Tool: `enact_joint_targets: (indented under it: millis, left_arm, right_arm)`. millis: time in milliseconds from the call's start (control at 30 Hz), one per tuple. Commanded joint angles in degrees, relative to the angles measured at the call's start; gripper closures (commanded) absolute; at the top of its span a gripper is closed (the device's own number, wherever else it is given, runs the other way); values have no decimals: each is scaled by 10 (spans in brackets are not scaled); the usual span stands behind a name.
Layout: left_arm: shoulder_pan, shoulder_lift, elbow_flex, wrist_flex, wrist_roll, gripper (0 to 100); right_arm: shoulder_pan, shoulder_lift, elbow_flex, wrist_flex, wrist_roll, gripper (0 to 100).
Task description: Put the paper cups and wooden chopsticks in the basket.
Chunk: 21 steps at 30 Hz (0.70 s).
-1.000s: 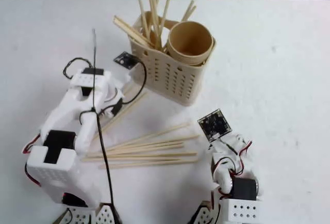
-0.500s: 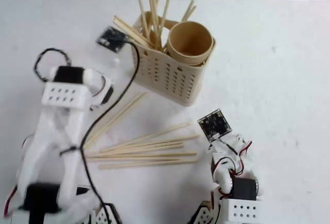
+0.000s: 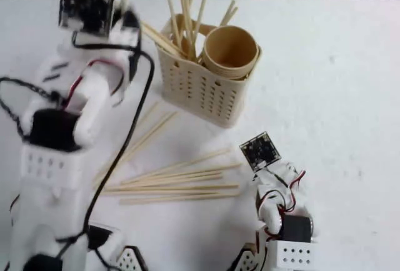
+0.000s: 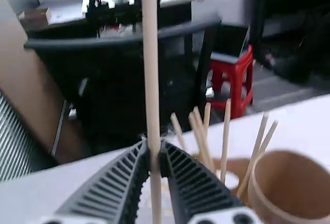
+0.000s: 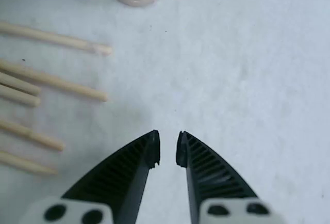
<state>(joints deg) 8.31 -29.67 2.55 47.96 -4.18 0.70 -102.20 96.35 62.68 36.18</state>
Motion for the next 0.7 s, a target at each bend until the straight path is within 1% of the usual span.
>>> enact_joint_targets:
  millis: [0, 133, 267, 467, 600, 667]
  left_arm:
    - [30, 95, -113, -74, 36, 976]
    - [36, 204, -228, -80, 109, 976]
    - [36, 281, -311, -50, 158, 975]
    - [31, 328, -365, -14, 160, 968]
    - [31, 328, -368, 18, 163, 866]
    - [31, 328, -368, 33, 162, 851]
  right_arm:
    - [-3, -4, 5, -5, 4, 929]
    - [-3, -4, 5, -5, 4, 929]
    - [-3, -4, 5, -5, 4, 929]
    - [-3, -4, 5, -5, 4, 929]
    - [-3, -4, 5, -5, 4, 929]
    - [-3, -4, 5, -5, 4, 929]
